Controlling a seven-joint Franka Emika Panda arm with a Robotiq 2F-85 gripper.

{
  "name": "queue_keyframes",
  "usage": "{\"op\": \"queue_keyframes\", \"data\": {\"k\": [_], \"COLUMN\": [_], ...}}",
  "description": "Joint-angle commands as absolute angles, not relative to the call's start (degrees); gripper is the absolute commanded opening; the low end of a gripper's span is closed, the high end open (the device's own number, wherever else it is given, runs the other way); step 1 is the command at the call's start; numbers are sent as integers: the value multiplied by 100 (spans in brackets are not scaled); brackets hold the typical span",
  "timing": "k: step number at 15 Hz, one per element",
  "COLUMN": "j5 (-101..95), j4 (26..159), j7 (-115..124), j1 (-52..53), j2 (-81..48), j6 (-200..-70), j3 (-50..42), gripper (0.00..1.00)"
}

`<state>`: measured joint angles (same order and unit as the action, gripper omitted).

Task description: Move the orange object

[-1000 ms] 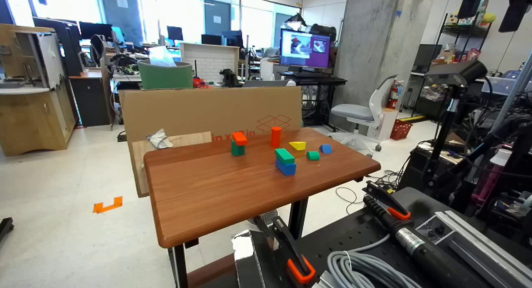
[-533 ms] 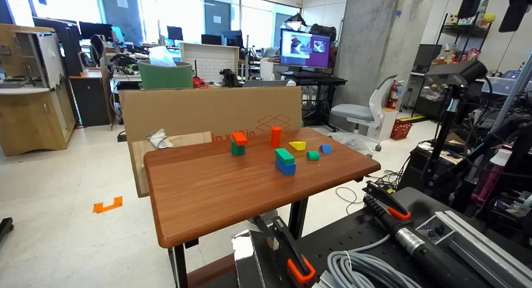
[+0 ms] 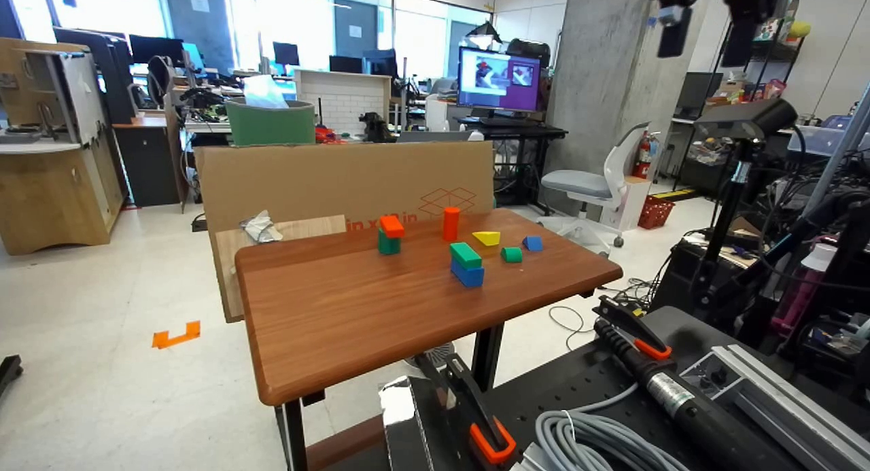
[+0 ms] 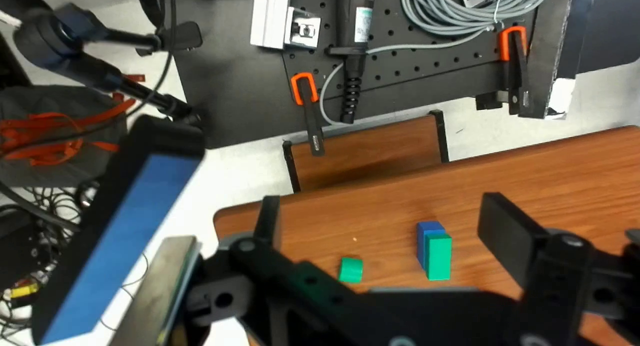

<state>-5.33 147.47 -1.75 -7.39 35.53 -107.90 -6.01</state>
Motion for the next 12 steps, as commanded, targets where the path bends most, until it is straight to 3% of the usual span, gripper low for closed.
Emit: {"op": "queue_keyframes", "data": {"k": [1,12], "j5": [-512,-755], "j4": [14370,12475], "j7": [153,1012], "j1": [-314,200], "j2": [2532,-469], "j6": [-11447,-12224], "j3": [-79,519], "gripper": [100,100]}}
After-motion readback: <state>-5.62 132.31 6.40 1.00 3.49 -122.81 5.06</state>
